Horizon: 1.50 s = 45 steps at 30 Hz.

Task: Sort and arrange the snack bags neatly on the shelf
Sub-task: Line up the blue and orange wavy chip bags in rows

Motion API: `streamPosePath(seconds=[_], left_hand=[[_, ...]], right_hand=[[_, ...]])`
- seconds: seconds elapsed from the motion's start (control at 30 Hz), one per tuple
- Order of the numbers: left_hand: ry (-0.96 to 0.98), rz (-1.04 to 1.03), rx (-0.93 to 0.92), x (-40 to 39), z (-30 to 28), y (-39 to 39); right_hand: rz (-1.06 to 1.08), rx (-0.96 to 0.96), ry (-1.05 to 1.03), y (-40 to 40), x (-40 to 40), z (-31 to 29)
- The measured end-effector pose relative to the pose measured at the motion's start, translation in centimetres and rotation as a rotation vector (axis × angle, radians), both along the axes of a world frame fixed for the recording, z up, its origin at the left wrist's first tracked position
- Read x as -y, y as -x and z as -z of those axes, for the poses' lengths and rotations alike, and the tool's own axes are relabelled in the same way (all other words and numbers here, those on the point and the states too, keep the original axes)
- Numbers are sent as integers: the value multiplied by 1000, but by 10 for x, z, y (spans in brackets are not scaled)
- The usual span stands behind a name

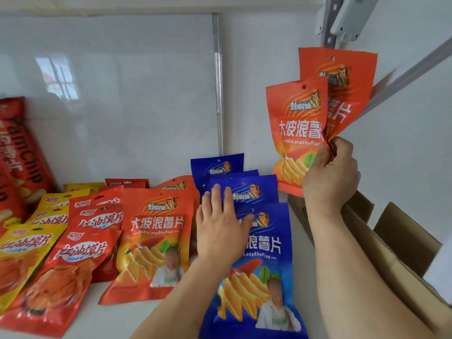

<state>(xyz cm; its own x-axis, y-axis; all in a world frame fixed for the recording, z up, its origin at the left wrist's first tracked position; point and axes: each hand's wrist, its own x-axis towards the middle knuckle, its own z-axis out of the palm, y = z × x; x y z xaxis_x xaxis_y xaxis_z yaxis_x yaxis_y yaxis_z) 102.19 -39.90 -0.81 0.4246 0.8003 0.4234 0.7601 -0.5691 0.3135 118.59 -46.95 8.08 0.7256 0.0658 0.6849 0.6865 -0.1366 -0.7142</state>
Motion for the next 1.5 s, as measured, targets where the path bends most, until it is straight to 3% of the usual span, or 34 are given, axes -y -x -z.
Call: streamPosePath(seconds=[0.23,0.67,0.87,1.3,1.5], left_hand=[[-241,-54,-34,-11,31,-10],[12,33,9,-38,25,-39],[20,52,-22,-57,18,-47],[102,74,174,-46,3,-15],[54,119,250,-47,1,22]], right_hand=[[-29,10,-47,6,7,-3],[-50,-3,-97,7,9,0],[-106,-40,-89,6,9,-5],[-161,-153,27,26,34,3],[-233,-212,53,50,46,14]])
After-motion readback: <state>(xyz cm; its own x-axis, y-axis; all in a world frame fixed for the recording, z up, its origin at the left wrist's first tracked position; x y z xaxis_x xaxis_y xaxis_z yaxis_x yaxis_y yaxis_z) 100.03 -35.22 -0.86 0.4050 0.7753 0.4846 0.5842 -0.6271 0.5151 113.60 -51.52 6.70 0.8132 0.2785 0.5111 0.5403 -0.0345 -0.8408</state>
